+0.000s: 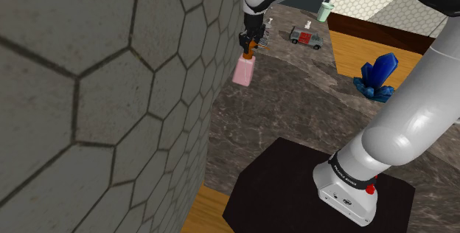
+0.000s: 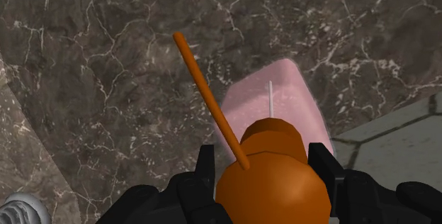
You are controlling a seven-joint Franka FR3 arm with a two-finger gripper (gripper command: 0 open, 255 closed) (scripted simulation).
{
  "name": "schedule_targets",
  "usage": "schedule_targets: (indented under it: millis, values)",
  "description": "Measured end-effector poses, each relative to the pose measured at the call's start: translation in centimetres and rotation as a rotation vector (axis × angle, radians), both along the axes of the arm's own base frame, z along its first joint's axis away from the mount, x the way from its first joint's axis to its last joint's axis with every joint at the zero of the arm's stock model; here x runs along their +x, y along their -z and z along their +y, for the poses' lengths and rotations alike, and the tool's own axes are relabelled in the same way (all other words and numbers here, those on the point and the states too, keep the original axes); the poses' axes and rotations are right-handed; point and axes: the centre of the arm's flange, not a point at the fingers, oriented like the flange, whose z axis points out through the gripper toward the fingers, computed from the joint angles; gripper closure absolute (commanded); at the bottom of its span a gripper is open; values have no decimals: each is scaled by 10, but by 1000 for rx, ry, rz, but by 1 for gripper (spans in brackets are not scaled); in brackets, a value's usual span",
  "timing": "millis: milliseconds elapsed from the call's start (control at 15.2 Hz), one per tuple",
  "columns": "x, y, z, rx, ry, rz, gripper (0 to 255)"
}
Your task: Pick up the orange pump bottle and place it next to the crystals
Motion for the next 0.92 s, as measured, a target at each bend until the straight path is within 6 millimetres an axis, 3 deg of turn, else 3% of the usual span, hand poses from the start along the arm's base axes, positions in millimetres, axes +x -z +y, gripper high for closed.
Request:
schedule_targets:
  millis: [924]
  values:
    - [0, -70, 0, 0, 0, -1, 255]
